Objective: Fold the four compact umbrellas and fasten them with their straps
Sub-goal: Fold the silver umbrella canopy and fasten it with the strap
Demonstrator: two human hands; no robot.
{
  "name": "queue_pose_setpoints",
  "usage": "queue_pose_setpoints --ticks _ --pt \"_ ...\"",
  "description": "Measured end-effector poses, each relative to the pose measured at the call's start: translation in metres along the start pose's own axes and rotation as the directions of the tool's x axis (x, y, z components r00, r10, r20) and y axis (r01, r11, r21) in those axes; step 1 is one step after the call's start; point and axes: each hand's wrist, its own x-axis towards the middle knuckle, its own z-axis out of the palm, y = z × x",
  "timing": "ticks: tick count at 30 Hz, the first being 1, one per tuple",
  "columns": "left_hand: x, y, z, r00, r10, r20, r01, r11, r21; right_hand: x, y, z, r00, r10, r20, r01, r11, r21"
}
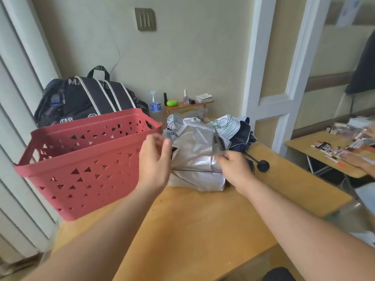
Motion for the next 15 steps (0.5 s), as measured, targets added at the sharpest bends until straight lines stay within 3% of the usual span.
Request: queue_pose_setpoints --ticks 2,4,6,8,12,15 --pt "-0.024 -0.024 -0.005 0.992 0.091 0.09 -0.1 0.991 0.093 0.002 -0.003 0.002 0.995 0.091 0.032 -0.093 0.993 0.07" --pt "-0.041 -0.044 -0.004 0.975 0.061 0.214 -0.084 0.991 0.102 -0.006 0.001 0.006 0.988 0.104 0.112 -0.115 0.989 0.097" --pt "-0.053 -0.059 -0.001 0.953 0.008 0.303 -0.034 0.996 0.081 -0.019 0.009 0.008 0.988 0.017 0.154 -0.032 0.994 0.101" --pt "-0.062 -0.064 -0.002 0.936 0.03 0.35 -0.072 0.992 0.108 -0.037 0.017 0.011 0.979 -0.095 0.178 0.077 0.991 0.109" --pt "-0.077 -0.052 -0.018 0.928 -0.038 0.371 0.029 0.999 0.032 -0.065 0.028 0.012 0.966 -0.249 0.066 0.242 0.965 0.099" --pt "-0.086 -0.039 -0.031 0.91 -0.079 0.407 0.141 0.982 -0.124 -0.084 0.027 0.007 0.947 -0.321 0.014 0.321 0.947 0.009"
